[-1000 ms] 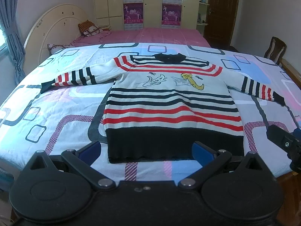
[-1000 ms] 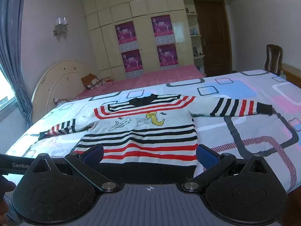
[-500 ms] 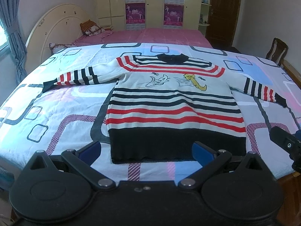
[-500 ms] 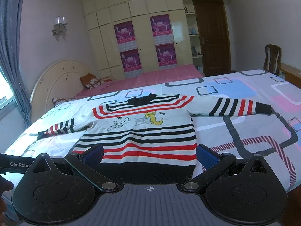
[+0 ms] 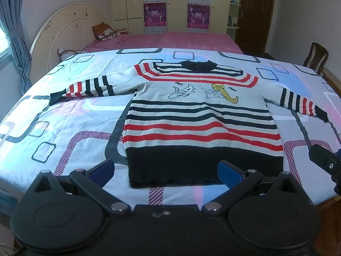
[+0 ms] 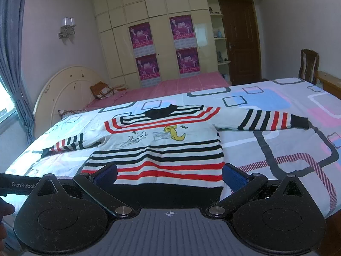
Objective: Fold small clothes
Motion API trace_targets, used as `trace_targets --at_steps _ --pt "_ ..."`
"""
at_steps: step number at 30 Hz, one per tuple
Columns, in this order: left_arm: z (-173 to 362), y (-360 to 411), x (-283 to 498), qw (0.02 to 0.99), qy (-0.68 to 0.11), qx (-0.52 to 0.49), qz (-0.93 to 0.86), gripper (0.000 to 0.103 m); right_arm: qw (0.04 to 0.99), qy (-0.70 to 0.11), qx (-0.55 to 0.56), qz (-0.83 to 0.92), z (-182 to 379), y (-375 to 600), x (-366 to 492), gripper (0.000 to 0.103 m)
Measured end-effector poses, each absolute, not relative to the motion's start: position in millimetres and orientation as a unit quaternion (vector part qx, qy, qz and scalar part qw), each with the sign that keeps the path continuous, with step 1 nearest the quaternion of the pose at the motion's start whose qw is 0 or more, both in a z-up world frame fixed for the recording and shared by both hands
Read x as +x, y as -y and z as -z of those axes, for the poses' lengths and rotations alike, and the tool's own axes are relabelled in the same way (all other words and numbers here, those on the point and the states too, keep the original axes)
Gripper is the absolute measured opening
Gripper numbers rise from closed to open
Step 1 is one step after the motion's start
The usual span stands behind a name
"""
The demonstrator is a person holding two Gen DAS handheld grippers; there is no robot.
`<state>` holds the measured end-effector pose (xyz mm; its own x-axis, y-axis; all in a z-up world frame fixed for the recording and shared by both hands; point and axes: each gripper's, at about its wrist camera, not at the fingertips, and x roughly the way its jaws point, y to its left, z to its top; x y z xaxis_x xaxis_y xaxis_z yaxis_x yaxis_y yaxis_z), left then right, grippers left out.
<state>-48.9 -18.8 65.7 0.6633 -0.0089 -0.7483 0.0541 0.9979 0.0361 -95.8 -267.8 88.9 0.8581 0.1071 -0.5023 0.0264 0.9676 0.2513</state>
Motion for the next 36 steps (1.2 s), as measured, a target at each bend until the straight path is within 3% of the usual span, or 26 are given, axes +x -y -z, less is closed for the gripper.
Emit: trace_targets --at_steps 19,36 --pt "-54.6 14.4 3.9 0.907 -0.419 0.039 0.013 0.103 0.95 -0.286 0.128 0.016 -73.6 275.6 -52.4 0.103" --pt "-30.4 1.9 123.6 0.899 -0.432 0.054 0.051 0.103 0.939 -0.3 0.147 0.086 -58.3 273.4 37.8 0.103"
